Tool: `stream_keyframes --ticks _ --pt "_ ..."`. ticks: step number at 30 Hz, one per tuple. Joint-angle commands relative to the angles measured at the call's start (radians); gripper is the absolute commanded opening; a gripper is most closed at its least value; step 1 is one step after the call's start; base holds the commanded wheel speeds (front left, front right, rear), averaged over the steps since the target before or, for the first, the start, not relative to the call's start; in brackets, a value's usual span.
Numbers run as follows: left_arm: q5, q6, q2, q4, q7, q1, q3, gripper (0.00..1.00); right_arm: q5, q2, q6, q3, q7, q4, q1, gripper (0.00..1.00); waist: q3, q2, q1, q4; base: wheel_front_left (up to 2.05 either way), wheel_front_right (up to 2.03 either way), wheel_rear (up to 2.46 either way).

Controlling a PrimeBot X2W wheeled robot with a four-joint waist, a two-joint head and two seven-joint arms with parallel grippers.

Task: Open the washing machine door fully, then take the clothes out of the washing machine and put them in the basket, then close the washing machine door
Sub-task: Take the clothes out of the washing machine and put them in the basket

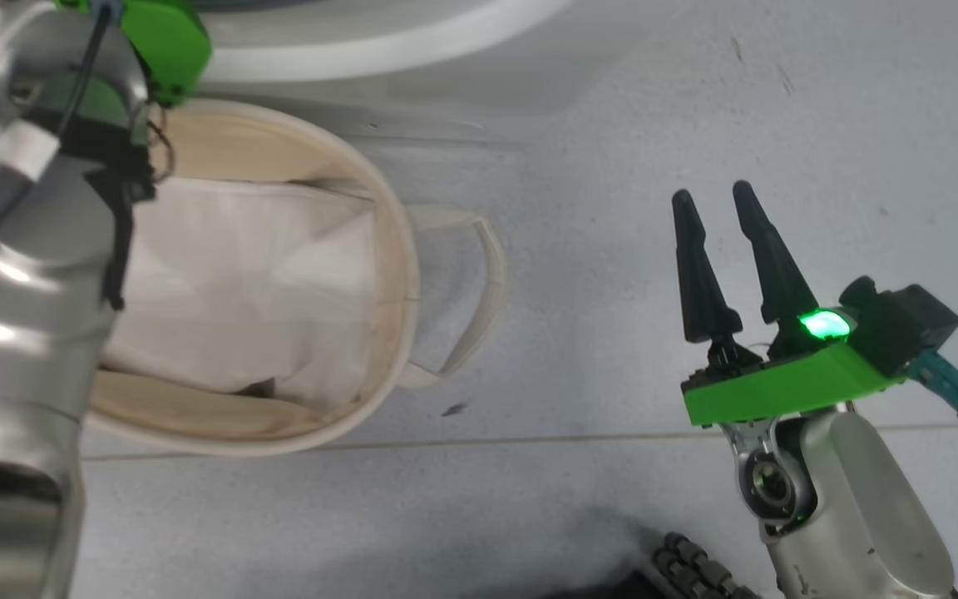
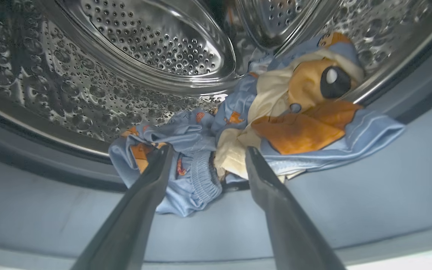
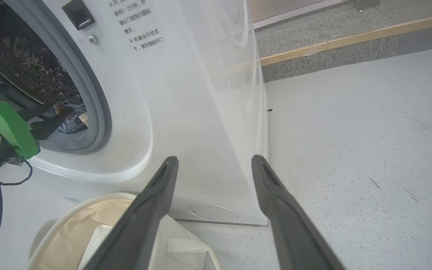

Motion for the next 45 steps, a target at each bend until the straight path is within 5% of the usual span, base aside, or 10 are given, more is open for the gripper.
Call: stream_keyframes --ticks 1,15,27,29,45 --pt "0.019 0.005 0.049 -0.016 0.009 -0.046 0.007 1.00 0.008 0.001 0.001 0.023 -0.012 -0.035 0.003 1.00 0.018 0.0000 -0.0002 -0.017 0.00 0.00 0.00" --pt "0.122 0.054 0.118 0.194 0.091 -0.243 -0.077 1.00 0.022 0.001 0.001 0.013 -0.012 -0.040 -0.011 1.00 0.069 0.0000 -0.0002 -0.043 0.00 0.00 0.00" --pt "0.122 0.085 0.133 0.285 0.057 -0.315 -0.101 1.00 0.014 0.001 0.001 0.017 -0.012 -0.048 -0.026 1.00 0.114 0.0000 -0.0002 -0.049 0.00 0.00 0.00" --pt "0.109 0.077 0.132 0.300 0.055 -0.315 -0.096 0.00 0.013 0.001 0.001 0.016 -0.012 -0.047 -0.027 1.00 0.118 0.0000 -0.0002 -0.051 0.00 0.00 0.00" --pt "-0.005 0.080 0.066 0.251 -0.213 -0.281 -0.059 0.00 -0.010 0.001 0.001 0.008 -0.012 -0.053 -0.022 1.00 0.043 0.0000 -0.0002 -0.007 0.00 0.00 0.00"
